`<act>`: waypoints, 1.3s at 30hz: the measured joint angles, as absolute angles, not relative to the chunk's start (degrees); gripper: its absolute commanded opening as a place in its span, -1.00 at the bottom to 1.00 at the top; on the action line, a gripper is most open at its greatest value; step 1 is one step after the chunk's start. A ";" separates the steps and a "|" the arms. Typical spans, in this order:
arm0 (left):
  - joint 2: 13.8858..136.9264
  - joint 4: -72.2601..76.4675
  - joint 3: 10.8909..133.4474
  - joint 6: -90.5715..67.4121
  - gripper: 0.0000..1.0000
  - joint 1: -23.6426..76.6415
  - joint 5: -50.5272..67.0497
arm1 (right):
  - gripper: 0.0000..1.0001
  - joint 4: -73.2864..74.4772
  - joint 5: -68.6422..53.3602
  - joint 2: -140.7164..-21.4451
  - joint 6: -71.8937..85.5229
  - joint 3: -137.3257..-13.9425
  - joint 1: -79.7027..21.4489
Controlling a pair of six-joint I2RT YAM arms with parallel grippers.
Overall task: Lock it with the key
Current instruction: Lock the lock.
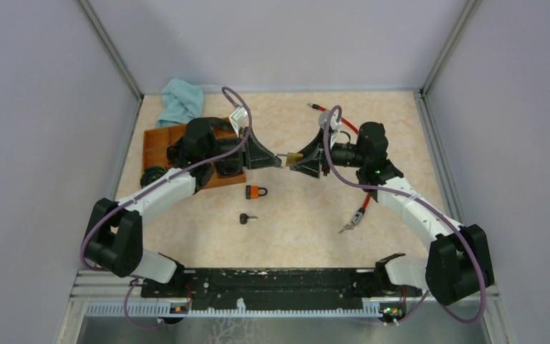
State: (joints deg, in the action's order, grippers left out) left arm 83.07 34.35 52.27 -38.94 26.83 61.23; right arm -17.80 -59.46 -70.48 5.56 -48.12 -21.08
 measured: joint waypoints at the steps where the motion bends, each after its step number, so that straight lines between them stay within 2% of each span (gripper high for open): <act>1: 83.09 35.57 52.01 -40.05 -1.00 26.83 60.99 | -0.22 -19.05 -59.68 -70.48 6.57 -47.40 -21.08; 8: 83.20 42.72 49.76 -46.11 -1.00 26.83 59.94 | -0.33 -26.09 -60.38 -70.52 11.46 -44.56 -21.08; 17: 83.53 46.15 49.56 -48.84 -1.00 26.72 60.01 | -0.71 -31.11 -60.88 -70.70 15.07 -44.23 -20.93; 21: 83.61 46.63 49.56 -49.36 -1.00 26.72 60.07 | -0.97 -32.60 -61.12 -70.85 16.34 -43.86 -20.86; 23: 83.79 46.81 49.54 -49.47 -1.00 26.72 60.05 | -1.00 -33.45 -61.17 -71.11 17.19 -43.79 -20.82; 32: 84.14 47.31 49.04 -44.99 -0.12 26.52 60.05 | -1.00 -33.15 -61.76 -71.55 18.76 -43.53 -20.64; 36: 84.09 42.48 49.47 -36.97 0.00 26.06 60.58 | -1.00 -31.75 -62.70 -71.55 19.18 -43.53 -20.38; 39: 83.99 38.04 50.54 -31.29 -0.07 25.65 61.06 | -1.00 -31.51 -63.13 -71.55 19.35 -43.53 -20.27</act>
State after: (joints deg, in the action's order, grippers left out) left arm 83.99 38.04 50.54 -31.29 25.65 61.06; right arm -31.51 -63.13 -71.55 19.35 -43.53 -20.27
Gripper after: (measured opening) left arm 0.499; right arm 0.225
